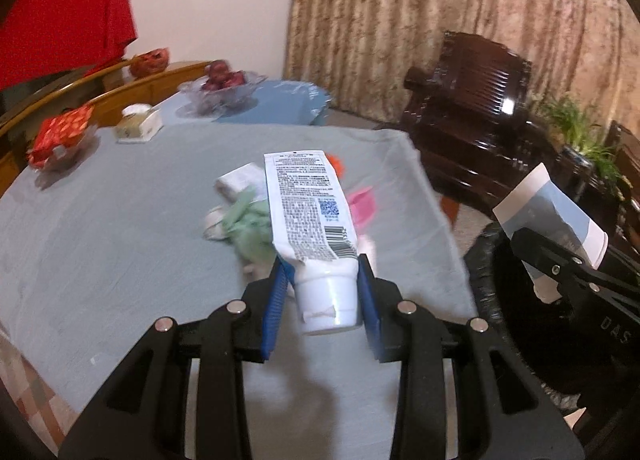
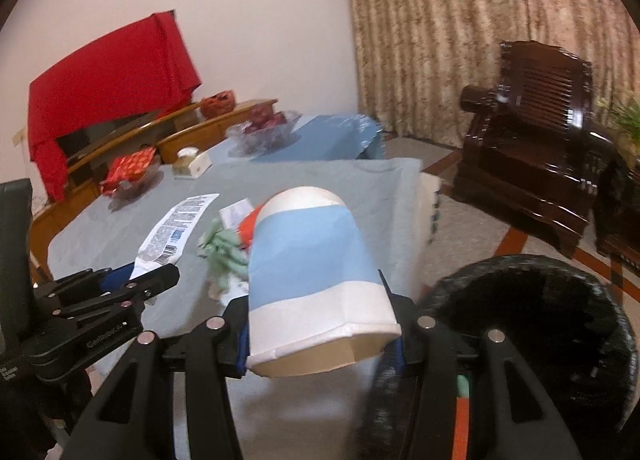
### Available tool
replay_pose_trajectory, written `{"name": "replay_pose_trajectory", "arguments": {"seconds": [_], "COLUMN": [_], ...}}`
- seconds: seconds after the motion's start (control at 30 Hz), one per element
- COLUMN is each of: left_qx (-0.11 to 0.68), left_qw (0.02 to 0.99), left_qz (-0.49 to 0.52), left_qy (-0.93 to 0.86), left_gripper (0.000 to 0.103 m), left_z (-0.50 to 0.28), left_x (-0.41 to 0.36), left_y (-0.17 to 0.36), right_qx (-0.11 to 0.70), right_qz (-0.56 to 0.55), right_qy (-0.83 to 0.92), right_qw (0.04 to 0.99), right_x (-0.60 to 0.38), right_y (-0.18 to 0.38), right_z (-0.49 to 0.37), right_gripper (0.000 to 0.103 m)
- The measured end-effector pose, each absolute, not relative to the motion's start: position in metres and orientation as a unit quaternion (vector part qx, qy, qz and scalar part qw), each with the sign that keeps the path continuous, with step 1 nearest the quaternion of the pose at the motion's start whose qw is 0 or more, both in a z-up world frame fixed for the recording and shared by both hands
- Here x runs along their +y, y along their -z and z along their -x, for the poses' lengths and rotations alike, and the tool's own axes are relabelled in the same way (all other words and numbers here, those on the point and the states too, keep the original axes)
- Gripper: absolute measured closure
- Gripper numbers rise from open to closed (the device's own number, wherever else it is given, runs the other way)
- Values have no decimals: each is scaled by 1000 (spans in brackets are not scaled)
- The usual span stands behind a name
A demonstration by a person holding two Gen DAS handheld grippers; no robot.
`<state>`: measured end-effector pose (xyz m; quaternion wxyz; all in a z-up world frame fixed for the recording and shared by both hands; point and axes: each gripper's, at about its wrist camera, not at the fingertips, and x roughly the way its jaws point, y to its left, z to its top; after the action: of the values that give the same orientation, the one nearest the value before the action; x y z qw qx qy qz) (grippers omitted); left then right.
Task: Collect trash
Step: 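Carry the paper cup and white tube over the bin and open both tools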
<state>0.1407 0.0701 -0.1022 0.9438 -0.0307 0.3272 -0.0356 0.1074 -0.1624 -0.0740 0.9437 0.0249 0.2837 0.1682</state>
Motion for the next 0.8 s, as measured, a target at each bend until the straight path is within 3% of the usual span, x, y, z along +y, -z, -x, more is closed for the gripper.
{"name": "replay_pose_trajectory", "arguments": {"seconds": [0.4, 0.8], "left_qx": [315, 328], "left_qw": [938, 916], "left_qz": [6, -20], "left_qy": [145, 229], "left_gripper": [70, 70], "left_z": [-143, -147], "left_x": [-36, -119], "left_y": [93, 116], "right_qx": [279, 302], "right_qz": [-56, -78], "right_qy": [-62, 11], "right_qw": [957, 950], "right_x": [-265, -338], "right_y": [71, 96], "right_z": [-84, -64], "right_gripper": [54, 54]}}
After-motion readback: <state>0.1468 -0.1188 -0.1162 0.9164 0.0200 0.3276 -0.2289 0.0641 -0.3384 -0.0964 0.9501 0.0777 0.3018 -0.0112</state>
